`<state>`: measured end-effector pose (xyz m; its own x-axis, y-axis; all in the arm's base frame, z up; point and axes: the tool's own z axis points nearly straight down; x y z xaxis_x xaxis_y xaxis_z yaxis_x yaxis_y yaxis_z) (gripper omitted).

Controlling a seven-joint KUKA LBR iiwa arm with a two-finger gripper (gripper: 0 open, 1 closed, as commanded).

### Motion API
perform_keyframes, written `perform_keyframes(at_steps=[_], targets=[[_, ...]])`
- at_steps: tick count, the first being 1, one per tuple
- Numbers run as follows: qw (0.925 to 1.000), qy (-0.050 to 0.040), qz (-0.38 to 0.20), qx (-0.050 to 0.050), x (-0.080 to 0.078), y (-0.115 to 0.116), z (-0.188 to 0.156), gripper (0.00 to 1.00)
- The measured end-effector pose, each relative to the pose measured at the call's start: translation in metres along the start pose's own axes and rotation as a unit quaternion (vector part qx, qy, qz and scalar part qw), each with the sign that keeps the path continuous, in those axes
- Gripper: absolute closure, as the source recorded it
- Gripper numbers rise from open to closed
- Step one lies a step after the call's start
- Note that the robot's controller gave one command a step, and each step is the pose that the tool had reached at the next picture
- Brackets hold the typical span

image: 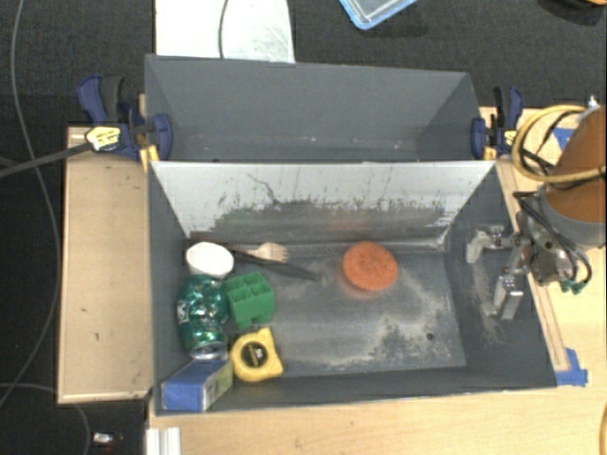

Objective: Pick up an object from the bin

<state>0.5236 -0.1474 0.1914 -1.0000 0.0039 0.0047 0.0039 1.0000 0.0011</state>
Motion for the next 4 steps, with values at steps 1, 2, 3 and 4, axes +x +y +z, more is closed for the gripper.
perform_keyframes(at_steps=[1,2,3,4], targets=[[1.0,-0.004,-0.003,0.001,-0.002,0.001,-0.004,0.0],[0.9994,-0.0044,-0.033,0.001,-0.01,0.014,0.023,0.0],[0.9994,-0.0089,-0.032,0.002,-0.057,0.024,0.043,0.0],[0.9993,-0.0076,-0.037,0.002,-0.058,0.002,0.05,0.0]])
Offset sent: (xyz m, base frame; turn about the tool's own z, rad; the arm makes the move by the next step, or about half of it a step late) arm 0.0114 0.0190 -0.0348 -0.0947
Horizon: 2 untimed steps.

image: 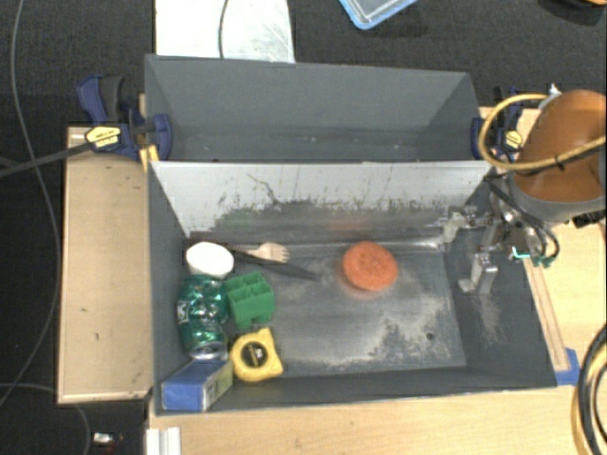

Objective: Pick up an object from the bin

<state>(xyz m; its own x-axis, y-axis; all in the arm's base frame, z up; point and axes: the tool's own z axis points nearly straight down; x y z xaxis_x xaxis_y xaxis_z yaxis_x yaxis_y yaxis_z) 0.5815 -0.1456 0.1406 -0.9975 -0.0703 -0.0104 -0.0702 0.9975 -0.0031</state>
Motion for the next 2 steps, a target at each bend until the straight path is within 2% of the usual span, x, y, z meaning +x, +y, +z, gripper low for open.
perform_keyframes(at_steps=[2], targets=[[1.0,0.0007,-0.003,0.0,0.0001,0.001,0.0007,0.0]])
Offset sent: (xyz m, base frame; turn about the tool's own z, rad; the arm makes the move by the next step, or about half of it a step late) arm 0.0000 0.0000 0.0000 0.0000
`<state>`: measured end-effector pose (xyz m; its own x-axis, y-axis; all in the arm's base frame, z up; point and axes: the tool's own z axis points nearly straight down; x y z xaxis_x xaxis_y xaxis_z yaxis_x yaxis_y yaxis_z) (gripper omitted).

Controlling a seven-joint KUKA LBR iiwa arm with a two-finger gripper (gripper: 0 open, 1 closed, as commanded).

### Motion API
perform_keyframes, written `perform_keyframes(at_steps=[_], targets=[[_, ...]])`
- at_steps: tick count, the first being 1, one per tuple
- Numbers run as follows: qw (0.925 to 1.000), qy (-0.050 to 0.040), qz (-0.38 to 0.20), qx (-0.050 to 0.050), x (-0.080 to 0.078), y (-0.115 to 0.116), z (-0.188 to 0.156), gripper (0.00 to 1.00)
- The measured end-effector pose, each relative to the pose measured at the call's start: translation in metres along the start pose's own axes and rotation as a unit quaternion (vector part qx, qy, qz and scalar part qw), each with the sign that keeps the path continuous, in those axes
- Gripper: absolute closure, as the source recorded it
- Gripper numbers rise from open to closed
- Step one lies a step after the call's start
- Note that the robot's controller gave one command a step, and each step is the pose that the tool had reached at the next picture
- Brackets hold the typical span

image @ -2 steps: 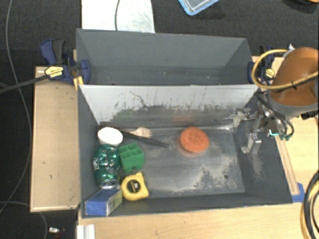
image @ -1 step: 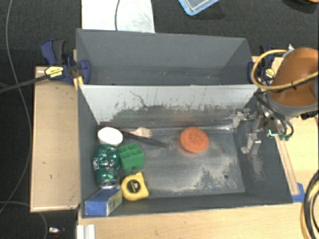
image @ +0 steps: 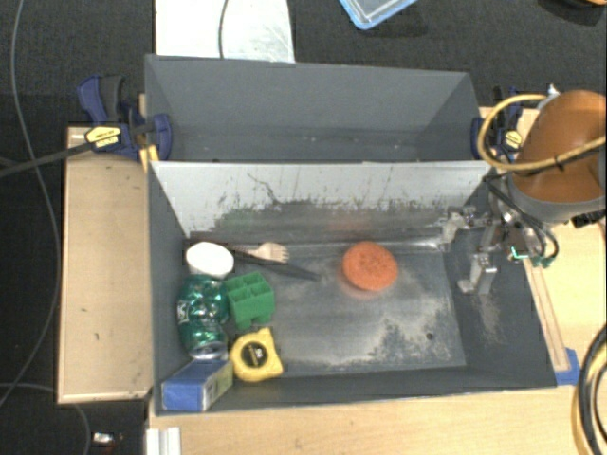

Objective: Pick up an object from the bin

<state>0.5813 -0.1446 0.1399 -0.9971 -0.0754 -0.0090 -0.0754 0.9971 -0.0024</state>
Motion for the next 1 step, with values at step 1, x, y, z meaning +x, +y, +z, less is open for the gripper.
perform_keyframes(at_steps=[1], targets=[[1.0,0.0,0.0,0.0,0.0,0.0,0.0,0.0]])
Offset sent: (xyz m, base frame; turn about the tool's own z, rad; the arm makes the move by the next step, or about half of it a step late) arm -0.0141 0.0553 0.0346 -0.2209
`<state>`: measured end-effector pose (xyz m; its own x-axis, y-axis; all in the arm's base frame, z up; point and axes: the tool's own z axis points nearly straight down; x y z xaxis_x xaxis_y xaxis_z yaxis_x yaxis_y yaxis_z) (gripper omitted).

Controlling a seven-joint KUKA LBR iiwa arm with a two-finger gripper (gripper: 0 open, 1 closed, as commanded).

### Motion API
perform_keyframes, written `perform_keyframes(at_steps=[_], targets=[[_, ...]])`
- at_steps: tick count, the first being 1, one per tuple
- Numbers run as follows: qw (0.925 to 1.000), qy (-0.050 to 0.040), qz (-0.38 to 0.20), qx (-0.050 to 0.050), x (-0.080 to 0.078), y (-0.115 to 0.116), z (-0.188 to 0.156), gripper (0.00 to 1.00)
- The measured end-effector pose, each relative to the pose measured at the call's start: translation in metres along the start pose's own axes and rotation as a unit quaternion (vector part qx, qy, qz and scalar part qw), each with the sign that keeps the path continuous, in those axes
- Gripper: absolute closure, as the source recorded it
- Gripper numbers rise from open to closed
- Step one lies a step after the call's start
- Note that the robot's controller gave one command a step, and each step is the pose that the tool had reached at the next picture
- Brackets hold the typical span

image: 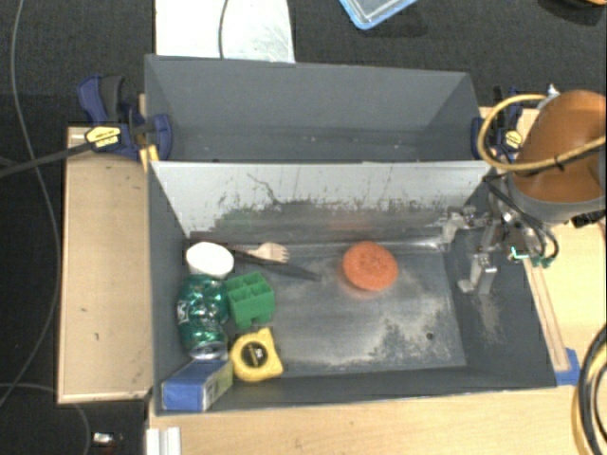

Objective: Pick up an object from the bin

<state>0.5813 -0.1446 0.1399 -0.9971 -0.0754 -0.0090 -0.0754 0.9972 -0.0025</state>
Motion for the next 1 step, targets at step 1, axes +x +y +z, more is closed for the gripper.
perform_keyframes(at_steps=[1], targets=[[0.9972,0.0013,-0.074,0.0,0.0074,0.0373,-0.0233,0.0]])
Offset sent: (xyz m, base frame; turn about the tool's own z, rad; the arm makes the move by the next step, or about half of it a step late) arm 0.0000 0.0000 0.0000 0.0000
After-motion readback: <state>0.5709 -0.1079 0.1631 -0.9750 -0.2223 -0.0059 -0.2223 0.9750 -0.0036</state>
